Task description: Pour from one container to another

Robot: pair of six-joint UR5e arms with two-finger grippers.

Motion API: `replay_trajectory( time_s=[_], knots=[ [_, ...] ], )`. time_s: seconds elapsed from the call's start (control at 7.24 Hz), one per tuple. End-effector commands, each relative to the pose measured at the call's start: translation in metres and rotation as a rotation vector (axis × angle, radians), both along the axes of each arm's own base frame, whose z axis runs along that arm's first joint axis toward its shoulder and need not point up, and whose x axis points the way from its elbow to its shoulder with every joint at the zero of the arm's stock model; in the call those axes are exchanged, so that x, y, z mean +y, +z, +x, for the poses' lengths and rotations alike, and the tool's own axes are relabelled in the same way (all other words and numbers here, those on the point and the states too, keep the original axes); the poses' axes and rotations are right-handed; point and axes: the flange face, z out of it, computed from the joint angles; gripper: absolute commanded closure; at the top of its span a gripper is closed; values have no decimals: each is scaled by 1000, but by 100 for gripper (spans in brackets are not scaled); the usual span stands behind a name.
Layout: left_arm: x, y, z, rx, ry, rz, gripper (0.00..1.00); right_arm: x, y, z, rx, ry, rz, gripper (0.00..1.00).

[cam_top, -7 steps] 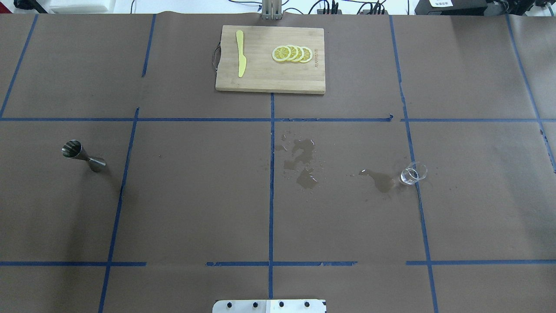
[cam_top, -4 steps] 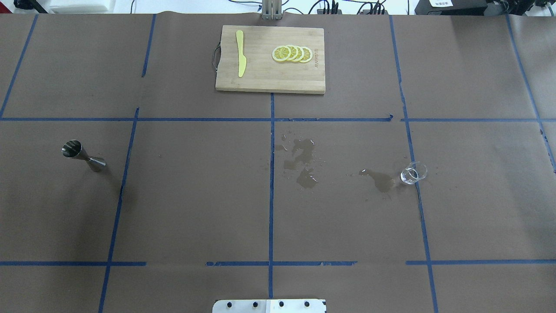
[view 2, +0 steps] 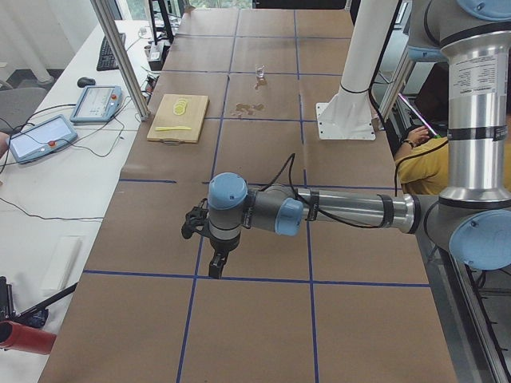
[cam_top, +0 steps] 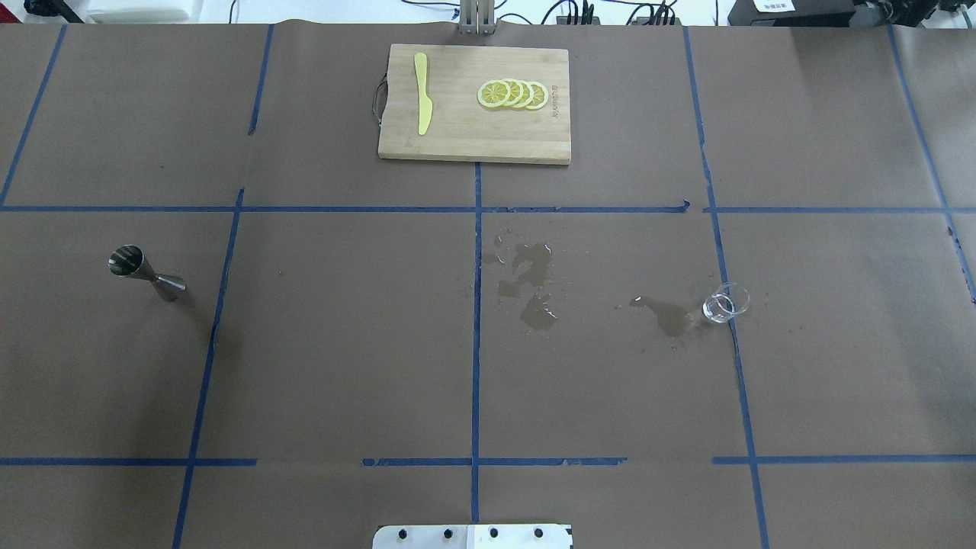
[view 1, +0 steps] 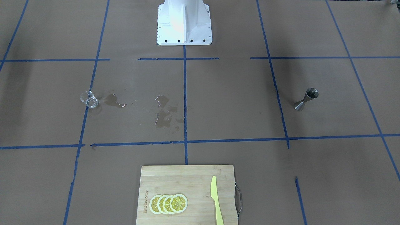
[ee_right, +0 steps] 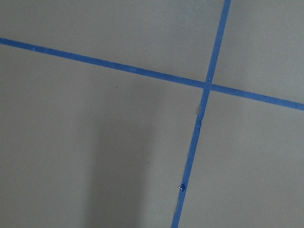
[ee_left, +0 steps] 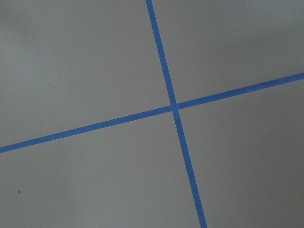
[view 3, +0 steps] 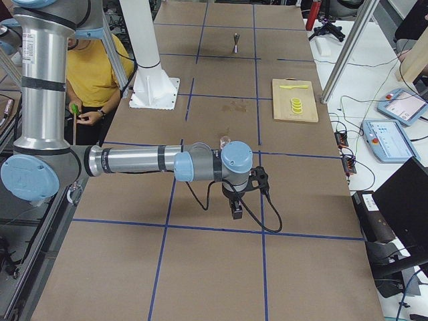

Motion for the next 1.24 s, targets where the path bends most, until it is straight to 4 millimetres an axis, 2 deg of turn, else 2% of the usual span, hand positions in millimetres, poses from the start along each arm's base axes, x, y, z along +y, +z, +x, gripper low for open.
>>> replay_trajectory(
  time_s=[0.0, 0.14, 0.28, 0.41, 0.55, 0.69, 0.83, 0.97, 1.1],
  knots=[
    [68, -5, -1, 67, 3, -23, 0, -1, -1, 0, -2, -3, 5, 0],
    [96, -11, -3, 75, -2, -30, 0, -2, -1, 0, -4, -6, 5, 0],
    [98, -11, -9, 74, -19, -28, 0, -2, -1, 0, -4, -6, 5, 0],
    [91, -8, -9, 67, -14, -25, 0, -2, -3, 0, -5, -6, 10, 0],
    [75, -16, -8, 66, -10, 0, 0, -2, -1, 0, -5, -6, 7, 0],
    [62, -6, -7, 66, -8, -14, 0, -1, 0, 0, -4, -7, 5, 0],
    [61, -12, -10, 67, -14, -1, 0, -2, -1, 0, -2, -5, 7, 0],
    [59, -5, -7, 69, -21, -27, 0, -2, 1, 0, -2, -5, 1, 0],
    [49, -11, -3, 74, -39, -46, 0, -2, 3, 0, 9, -5, -1, 0]
  ],
)
